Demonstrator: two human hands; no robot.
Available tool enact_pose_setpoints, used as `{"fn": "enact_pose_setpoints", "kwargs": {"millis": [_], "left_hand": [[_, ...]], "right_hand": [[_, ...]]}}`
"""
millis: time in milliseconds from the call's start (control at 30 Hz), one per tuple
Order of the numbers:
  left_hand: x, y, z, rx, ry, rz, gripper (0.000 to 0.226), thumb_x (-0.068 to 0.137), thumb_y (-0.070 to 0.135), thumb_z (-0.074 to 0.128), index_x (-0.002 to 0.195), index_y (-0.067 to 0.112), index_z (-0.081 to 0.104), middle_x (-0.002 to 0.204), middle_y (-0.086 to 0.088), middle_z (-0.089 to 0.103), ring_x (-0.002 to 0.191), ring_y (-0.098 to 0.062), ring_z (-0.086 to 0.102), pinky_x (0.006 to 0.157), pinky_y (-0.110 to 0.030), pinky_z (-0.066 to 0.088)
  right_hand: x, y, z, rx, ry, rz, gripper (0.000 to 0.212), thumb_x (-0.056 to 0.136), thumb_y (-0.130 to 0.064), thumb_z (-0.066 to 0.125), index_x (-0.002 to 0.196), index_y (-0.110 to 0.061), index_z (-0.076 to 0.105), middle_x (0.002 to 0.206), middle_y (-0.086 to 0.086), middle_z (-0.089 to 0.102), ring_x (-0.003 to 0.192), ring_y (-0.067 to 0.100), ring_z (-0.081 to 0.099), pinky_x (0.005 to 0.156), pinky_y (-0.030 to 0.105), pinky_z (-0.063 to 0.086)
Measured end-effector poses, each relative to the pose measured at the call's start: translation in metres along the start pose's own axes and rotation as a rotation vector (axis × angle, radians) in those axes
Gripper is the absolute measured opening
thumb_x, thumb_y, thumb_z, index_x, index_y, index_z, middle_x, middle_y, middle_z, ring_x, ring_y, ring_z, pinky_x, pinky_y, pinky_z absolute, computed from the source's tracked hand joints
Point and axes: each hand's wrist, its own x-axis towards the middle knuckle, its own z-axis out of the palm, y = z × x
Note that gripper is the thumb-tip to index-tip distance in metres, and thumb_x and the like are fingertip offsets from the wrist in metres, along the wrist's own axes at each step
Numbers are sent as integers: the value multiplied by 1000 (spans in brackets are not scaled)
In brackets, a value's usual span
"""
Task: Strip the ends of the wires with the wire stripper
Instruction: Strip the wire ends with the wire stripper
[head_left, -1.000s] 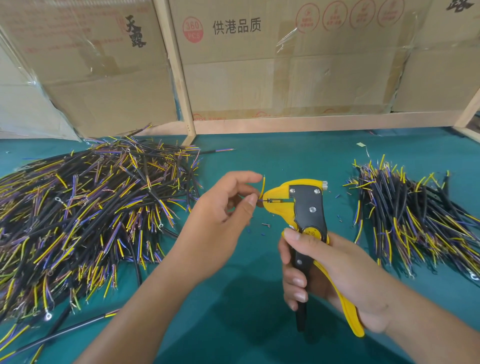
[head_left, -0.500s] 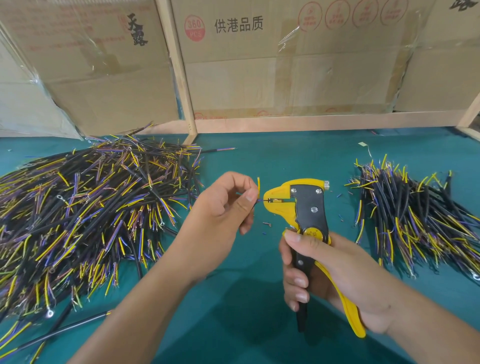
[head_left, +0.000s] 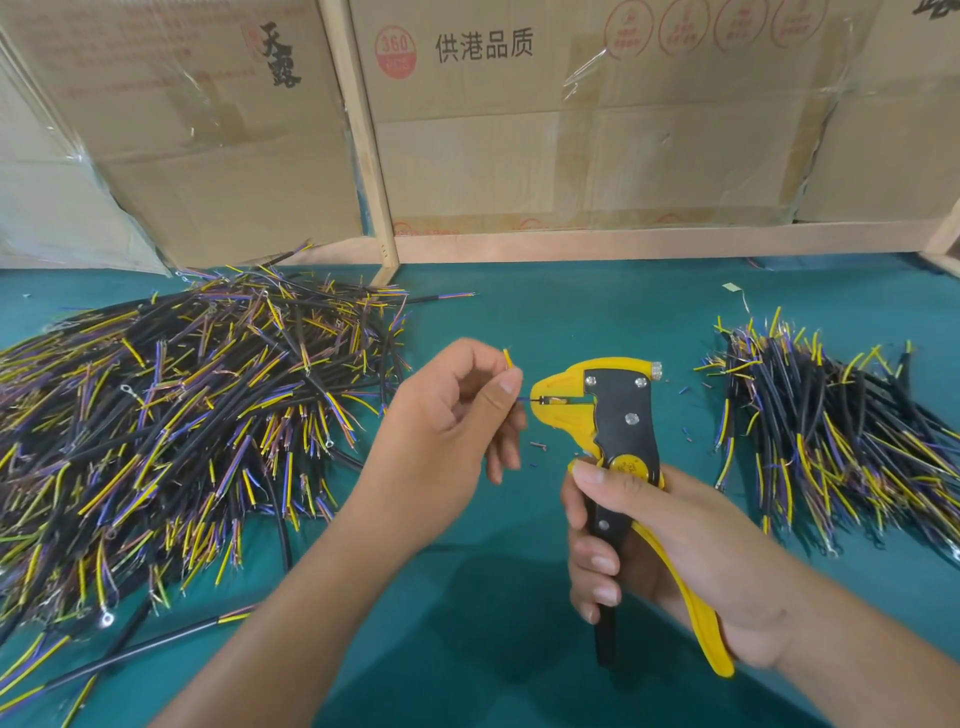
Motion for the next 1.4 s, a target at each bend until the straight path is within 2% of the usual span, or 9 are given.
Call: {"fn": "enact_pose_setpoints", "kwargs": {"millis": [67,133,267,433,500,600,800,1133,1400], "left_hand": [[0,-2,-1,113,-32,-9,11,99,32,48,90,27,50,59,1,58,44,-17,45,45,-26,38],[-1,-5,-3,207,-51,8,11,99,39,46,89,34,46,56,6,52,45,-13,35,46,-21,31],[-1,-5,-5,249,-50,55,12,100,39,44,89,34,45,56,8,49,49,-12,32,48,-23,29],[-3,1,-7,411,-71,126,12,101,36,45,90,30,44,63,-9,50,55,-25,38,53,-40,36],[-4,3,-8,451,-73,151,13,103,33,45,92,26,44,63,-9,50,55,-23,36,53,-38,35],[-4,5,-7,478,-69,162,14,104,29,45,94,19,45,62,-8,50,53,-21,35,51,-34,33],[-4,7,-6,496,-73,171,15,104,29,44,93,19,45,63,-4,53,54,-20,40,54,-38,38],[-4,8,-9,495,-104,157,17,104,32,41,93,19,45,68,0,56,55,-11,42,51,-17,33],[-4,10,-8,460,-98,134,20,104,32,40,94,17,46,64,0,54,55,-11,41,52,-21,35]], "right_hand": [[0,1,0,12,1,6,35,83,-41,73,82,-8,60,61,9,39,53,26,43,59,41,49],[1,1,1,18,0,13,35,83,-40,74,82,-8,60,61,10,39,53,26,43,59,41,49],[0,-1,3,48,-18,26,34,81,-38,74,81,-7,61,61,10,40,53,26,44,60,41,50],[-1,-3,3,72,-58,39,31,83,-35,73,83,-7,60,64,11,41,56,27,45,63,43,50],[-2,-2,3,72,-66,40,31,83,-35,73,84,-8,60,65,11,41,56,27,46,63,43,50],[-2,-2,4,68,-69,38,30,83,-35,73,83,-8,60,65,11,41,56,27,46,63,43,50],[-2,-2,3,68,-72,38,31,83,-36,73,83,-7,60,64,10,41,56,27,46,63,43,50],[-2,-3,0,67,-105,36,31,85,-36,72,85,-8,60,66,11,40,58,27,45,65,43,49],[-5,-2,-3,80,-166,41,35,84,-38,77,86,-7,60,66,10,40,57,26,46,65,43,50]]}}
